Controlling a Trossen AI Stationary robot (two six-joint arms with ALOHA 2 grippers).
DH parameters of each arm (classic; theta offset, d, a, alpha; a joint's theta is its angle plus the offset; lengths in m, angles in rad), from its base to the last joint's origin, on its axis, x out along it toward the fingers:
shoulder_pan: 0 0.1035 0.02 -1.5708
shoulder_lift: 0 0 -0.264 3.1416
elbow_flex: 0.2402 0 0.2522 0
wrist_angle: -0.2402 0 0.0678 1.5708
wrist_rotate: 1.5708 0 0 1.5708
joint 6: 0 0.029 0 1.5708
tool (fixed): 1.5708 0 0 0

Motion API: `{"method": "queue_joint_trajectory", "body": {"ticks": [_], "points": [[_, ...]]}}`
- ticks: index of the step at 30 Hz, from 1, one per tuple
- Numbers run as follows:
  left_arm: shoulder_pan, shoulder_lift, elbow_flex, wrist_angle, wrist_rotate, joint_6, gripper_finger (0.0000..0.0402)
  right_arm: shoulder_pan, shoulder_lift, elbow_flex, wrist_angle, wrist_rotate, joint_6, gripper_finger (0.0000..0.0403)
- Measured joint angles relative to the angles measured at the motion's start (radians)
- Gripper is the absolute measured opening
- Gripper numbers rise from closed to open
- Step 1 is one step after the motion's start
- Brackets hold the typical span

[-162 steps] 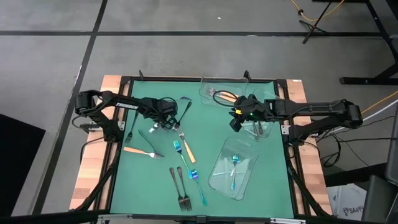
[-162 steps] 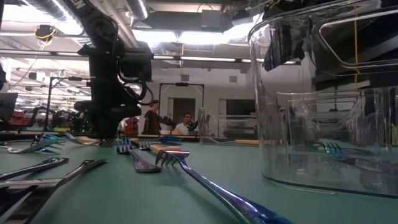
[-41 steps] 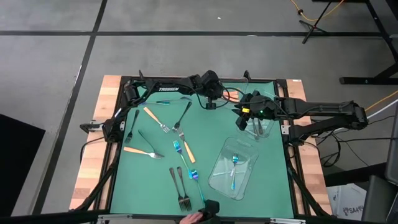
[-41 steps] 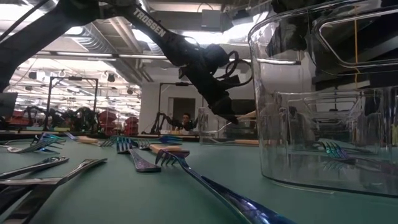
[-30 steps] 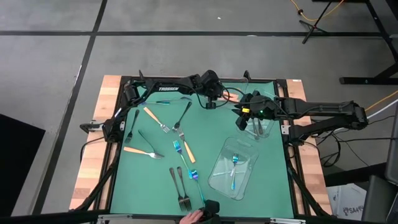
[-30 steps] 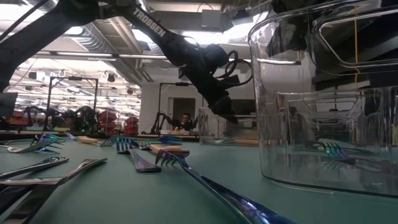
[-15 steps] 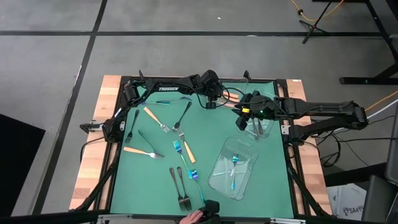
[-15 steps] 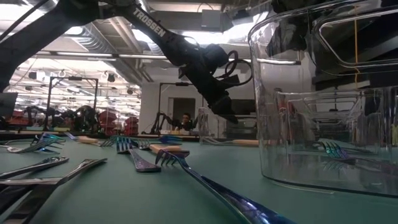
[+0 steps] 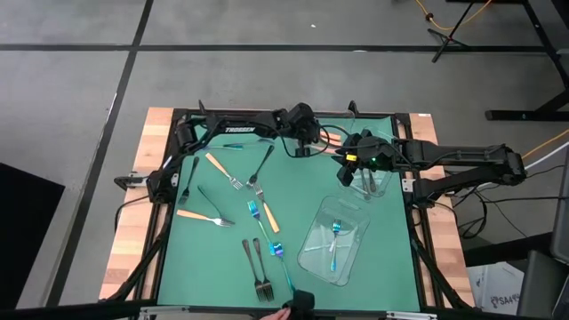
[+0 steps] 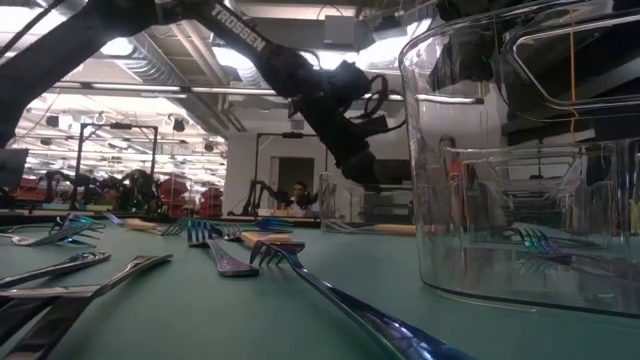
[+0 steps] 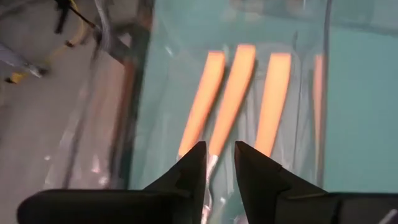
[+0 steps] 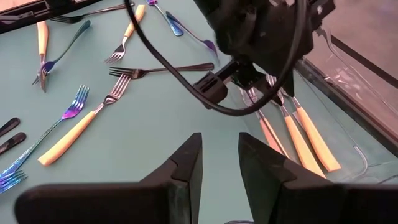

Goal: Sort silverware by color (type)
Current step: Put the blue fork into the bottom transparent bin

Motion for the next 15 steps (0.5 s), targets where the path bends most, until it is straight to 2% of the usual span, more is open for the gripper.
{"method": "queue_joint_trajectory", "body": {"ticks": [8, 15], "points": [[-0.043, -0.107, 0.0, -0.09, -0.021, 0.0, 0.0058, 0.0, 0.002, 0.0, -0.001, 0.001, 0.0, 0.0092], [-0.059, -0.24, 0.001, -0.266, -0.028, -0.048, 0.0053, 0.0, 0.003, 0.0, -0.001, 0.0, 0.0, 0.0092]]}}
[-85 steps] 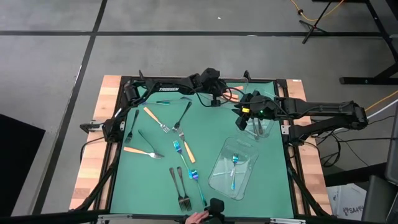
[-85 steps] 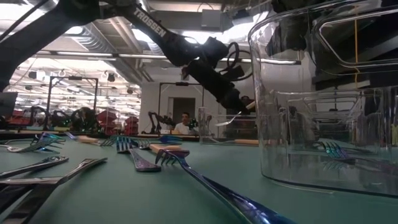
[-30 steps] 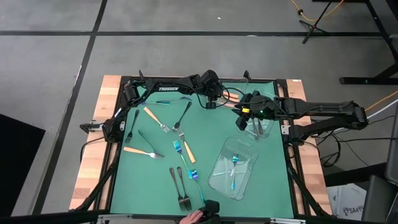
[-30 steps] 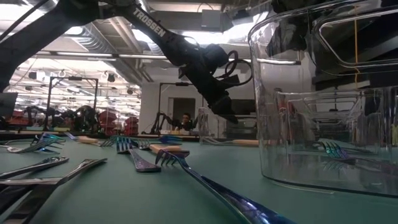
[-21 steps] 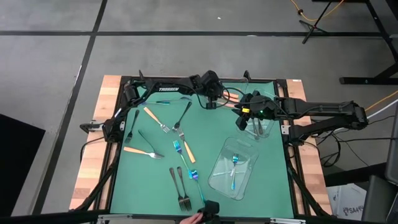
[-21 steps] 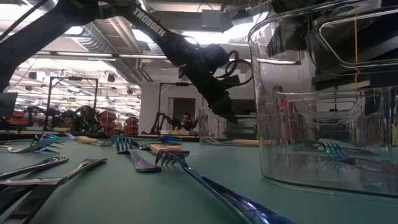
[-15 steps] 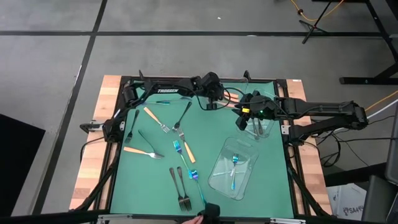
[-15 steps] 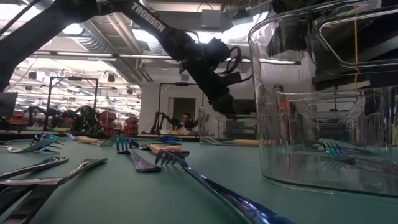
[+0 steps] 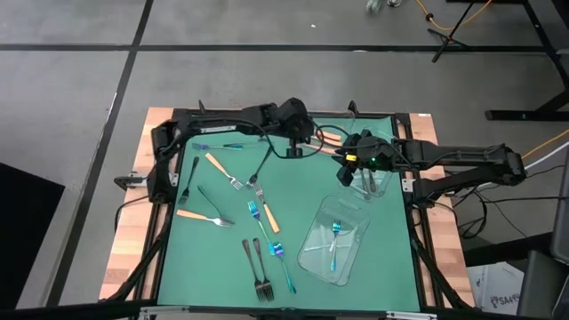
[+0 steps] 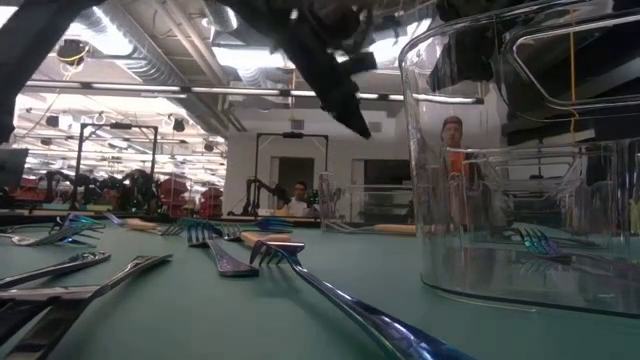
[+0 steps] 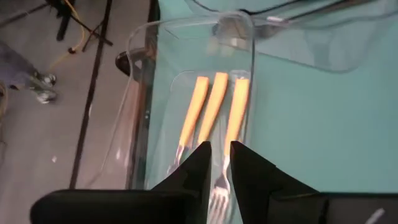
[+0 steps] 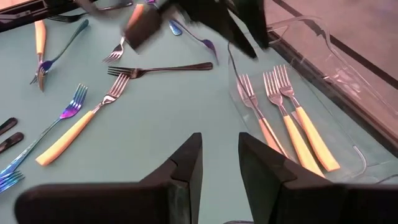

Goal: Sort silverware by color (type)
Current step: Put the blue fork into the bottom transparent bin

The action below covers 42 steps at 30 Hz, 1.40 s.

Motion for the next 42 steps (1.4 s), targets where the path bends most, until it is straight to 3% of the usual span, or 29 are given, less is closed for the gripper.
{"method": "queue_joint_trajectory", "body": {"ticks": [9, 16, 21, 32, 42], "points": [[0.048, -0.149, 0.001, -0.283, 0.006, -0.105, 0.0053, 0.0, 0.0, 0.0, 0.0, 0.0, 0.0, 0.0092], [0.131, -0.169, -0.01, -0.451, 0.022, -0.162, 0.0053, 0.0, 0.0, 0.0, 0.0, 0.0, 0.0, 0.0092], [0.185, -0.167, -0.129, -0.404, 0.101, -0.158, 0.0053, 0.0, 0.0, 0.0, 0.0, 0.0, 0.0, 0.0092], [0.295, -0.167, -0.433, -0.206, 0.104, -0.154, 0.0053, 0.0, 0.0, 0.0, 0.0, 0.0, 0.0, 0.0092], [0.336, -0.167, -0.566, -0.099, 0.104, -0.116, 0.0053, 0.0, 0.0, 0.0, 0.0, 0.0, 0.0, 0.0092]]}}
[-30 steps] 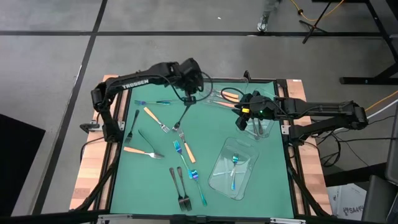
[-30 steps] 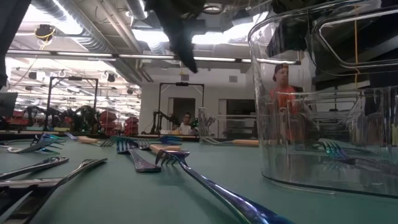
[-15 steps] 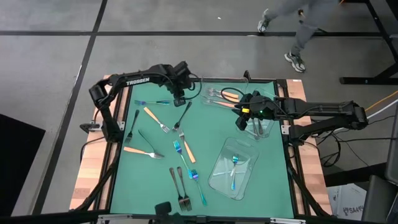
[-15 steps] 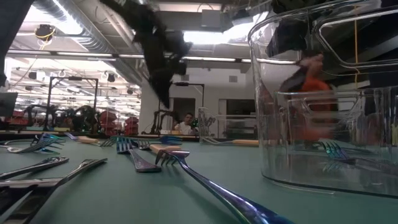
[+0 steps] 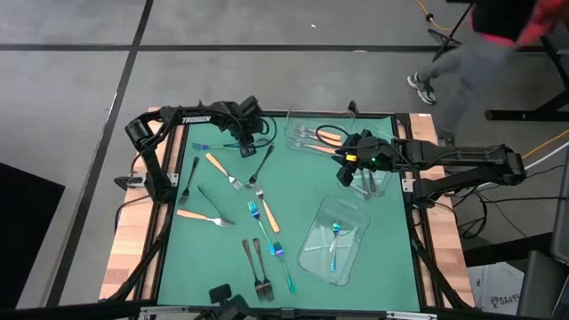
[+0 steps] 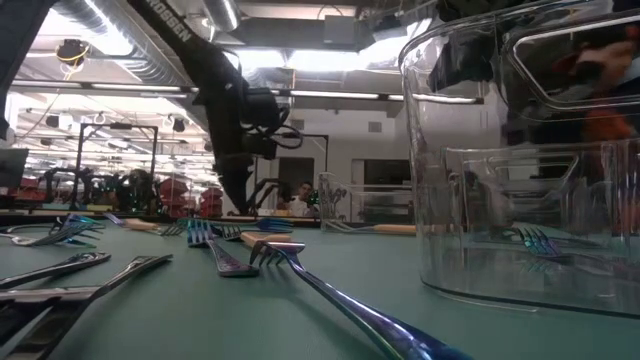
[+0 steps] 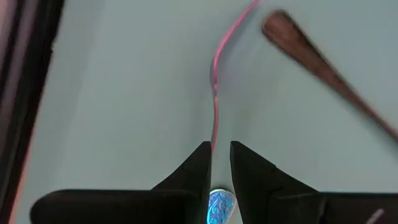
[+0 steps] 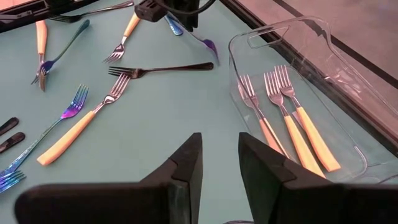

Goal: Sort silverware by color (type)
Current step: Put the blue fork into the bottom transparent bin

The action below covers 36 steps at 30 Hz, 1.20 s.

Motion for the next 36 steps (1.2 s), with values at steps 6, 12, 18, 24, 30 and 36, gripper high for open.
{"method": "queue_joint_trajectory", "body": {"ticks": [6, 12, 18, 24, 30, 36], "points": [[0.003, 0.0, -0.038, 0.044, -0.001, 0.015, 0.0053, 0.0, 0.0, 0.0, 0.0, 0.0, 0.0, 0.0092], [0.003, 0.0, -0.063, 0.101, -0.061, 0.016, 0.0053, 0.0, 0.0, 0.0, 0.0, 0.0, 0.0, 0.0092], [0.001, -0.003, -0.097, 0.139, -0.047, 0.04, 0.0053, 0.0, 0.0, 0.0, 0.0, 0.0, 0.0, 0.0092], [0.001, -0.003, -0.098, 0.151, -0.048, 0.034, 0.0053, 0.0, 0.0, 0.0, 0.0, 0.0, 0.0, 0.0092], [0.001, 0.001, -0.075, 0.145, -0.049, 0.031, 0.0053, 0.0, 0.0, 0.0, 0.0, 0.0, 0.0, 0.0092], [-0.001, 0.002, -0.057, 0.147, -0.033, 0.007, 0.0053, 0.0, 0.0, 0.0, 0.0, 0.0, 0.0, 0.0092]]}}
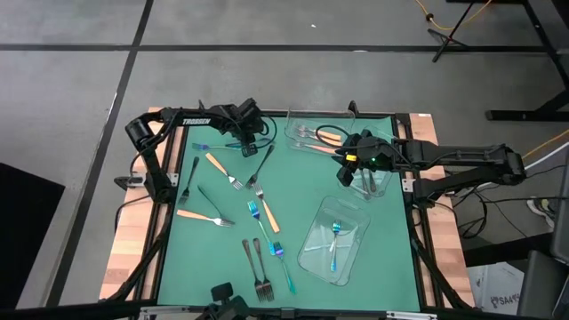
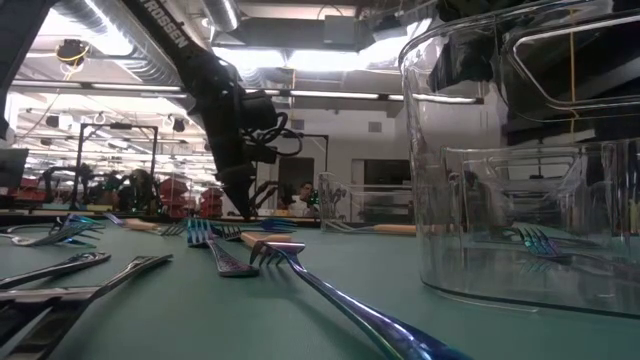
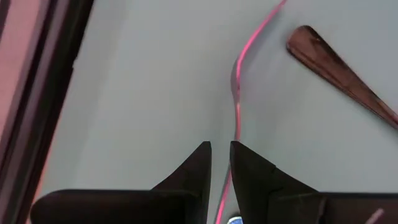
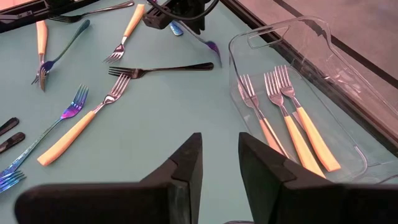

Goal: Sort silverware by color (type)
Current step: Put the blue fork into the bottom transparent bin

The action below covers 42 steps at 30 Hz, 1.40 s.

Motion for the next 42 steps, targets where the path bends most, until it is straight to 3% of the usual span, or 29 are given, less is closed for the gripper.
{"method": "queue_joint_trajectory", "body": {"ticks": [6, 33, 42], "points": [[-0.005, 0.0, 0.0, -0.001, 0.044, 0.006, 0.0053, 0.0, 0.0, 0.0, 0.0, 0.0, 0.0, 0.0092], [-0.005, -0.001, -0.08, 0.036, -0.019, 0.078, 0.0052, 0.0, 0.0, 0.0, 0.0, 0.0, 0.0, 0.0092], [-0.005, -0.001, -0.081, 0.07, -0.019, 0.067, 0.0006, 0.0, 0.0, 0.0, 0.0, 0.0, 0.0, 0.0092]]}}
